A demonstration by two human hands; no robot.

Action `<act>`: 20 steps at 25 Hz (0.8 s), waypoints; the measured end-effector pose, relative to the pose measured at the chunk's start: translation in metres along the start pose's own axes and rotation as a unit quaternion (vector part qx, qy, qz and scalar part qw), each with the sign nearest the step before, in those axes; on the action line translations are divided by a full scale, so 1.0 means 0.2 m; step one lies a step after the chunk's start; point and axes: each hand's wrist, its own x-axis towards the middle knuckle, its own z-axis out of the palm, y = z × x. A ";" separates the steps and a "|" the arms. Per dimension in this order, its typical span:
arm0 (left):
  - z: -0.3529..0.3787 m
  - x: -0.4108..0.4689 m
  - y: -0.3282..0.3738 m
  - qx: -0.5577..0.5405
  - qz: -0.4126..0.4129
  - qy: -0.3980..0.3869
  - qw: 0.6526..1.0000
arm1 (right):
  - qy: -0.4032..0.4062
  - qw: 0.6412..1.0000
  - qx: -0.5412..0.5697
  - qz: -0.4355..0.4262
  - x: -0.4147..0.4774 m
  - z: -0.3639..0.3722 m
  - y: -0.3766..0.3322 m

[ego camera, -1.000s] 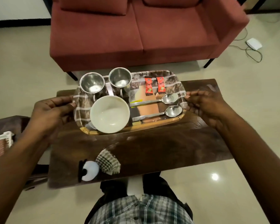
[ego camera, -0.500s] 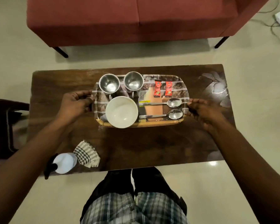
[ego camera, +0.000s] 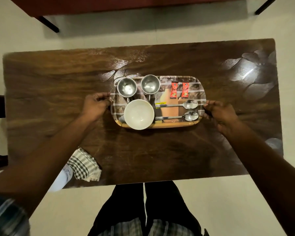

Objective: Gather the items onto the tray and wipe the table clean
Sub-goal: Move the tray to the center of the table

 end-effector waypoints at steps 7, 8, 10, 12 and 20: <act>0.15 0.10 -0.08 -0.011 -0.050 0.003 0.999 | 0.030 0.999 0.010 0.035 0.10 0.08 0.08; 0.17 0.10 -0.09 -0.013 -0.056 0.007 0.998 | 0.035 0.999 0.007 0.037 0.11 0.08 0.09; 0.19 0.10 -0.10 -0.012 -0.066 0.009 0.998 | 0.043 0.998 0.005 0.038 0.12 0.08 0.09; 0.21 0.10 -0.10 -0.008 -0.067 0.011 0.998 | 0.048 0.998 0.007 0.037 0.13 0.08 0.09; 0.22 0.11 -0.13 0.029 -0.048 0.026 0.998 | 0.046 0.998 0.012 0.046 0.16 0.07 0.13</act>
